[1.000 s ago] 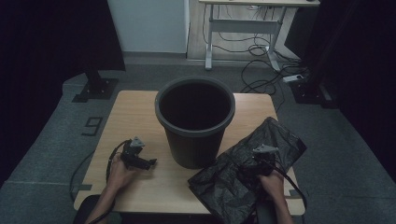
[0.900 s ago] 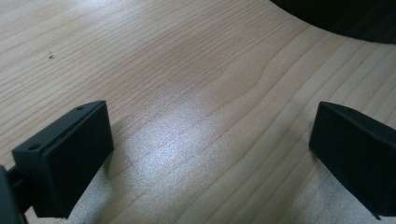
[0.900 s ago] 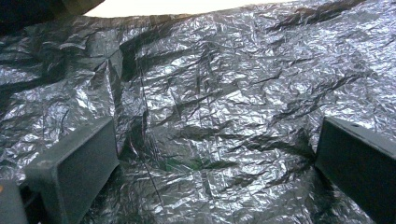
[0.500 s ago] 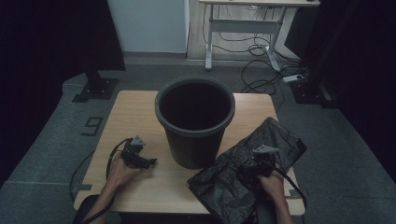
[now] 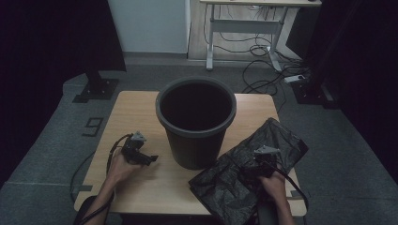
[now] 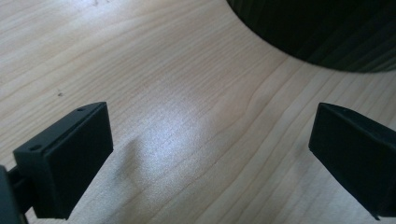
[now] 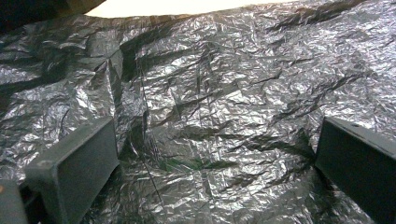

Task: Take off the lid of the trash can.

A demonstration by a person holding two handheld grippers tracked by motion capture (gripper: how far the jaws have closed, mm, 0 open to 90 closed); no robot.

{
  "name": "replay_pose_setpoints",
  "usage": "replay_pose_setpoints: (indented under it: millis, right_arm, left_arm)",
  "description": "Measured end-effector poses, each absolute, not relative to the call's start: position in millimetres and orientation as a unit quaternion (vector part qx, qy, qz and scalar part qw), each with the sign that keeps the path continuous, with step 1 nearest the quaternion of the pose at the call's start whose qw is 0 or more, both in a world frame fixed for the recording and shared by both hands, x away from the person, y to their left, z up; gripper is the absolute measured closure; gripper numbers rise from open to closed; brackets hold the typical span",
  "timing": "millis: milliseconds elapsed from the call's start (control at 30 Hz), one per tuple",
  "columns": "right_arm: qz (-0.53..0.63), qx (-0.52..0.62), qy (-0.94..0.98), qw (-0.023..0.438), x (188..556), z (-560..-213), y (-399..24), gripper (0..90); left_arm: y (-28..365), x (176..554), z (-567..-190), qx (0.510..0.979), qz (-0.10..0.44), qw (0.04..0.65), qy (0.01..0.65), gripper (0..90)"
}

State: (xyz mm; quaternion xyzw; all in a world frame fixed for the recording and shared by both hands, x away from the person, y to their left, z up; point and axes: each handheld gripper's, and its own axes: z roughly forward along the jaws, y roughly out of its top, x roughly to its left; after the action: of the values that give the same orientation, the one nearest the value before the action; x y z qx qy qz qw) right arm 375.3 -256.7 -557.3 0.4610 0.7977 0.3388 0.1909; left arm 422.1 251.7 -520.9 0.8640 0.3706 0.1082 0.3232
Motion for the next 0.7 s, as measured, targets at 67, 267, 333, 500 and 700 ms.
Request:
replay_pose_setpoints:
  millis: [67, 267, 333, 500, 700]
  right_arm:
    - [0.339, 0.461, 0.798, 0.191, 375, -557, -257, 0.0]
    - [0.339, 0.461, 0.798, 0.191, 375, -557, -257, 0.0]
    - [0.339, 0.461, 0.798, 0.191, 375, -557, -257, 0.0]
    - [0.339, 0.461, 0.798, 0.191, 375, -557, -257, 0.0]
    - [0.339, 0.461, 0.797, 0.191, 375, -557, -257, 0.0]
  left_arm:
    - [251, 424, -516, 0.865, 0.101, 0.322, 0.372, 0.0]
    - [249, 433, -494, 0.871, 0.103, 0.31, 0.368, 0.0]
    - [250, 436, -486, 0.871, 0.098, 0.314, 0.366, 0.0]
    - [249, 444, -468, 0.871, 0.097, 0.316, 0.363, 0.0]
    - [248, 455, -449, 0.869, 0.096, 0.323, 0.362, 0.0]
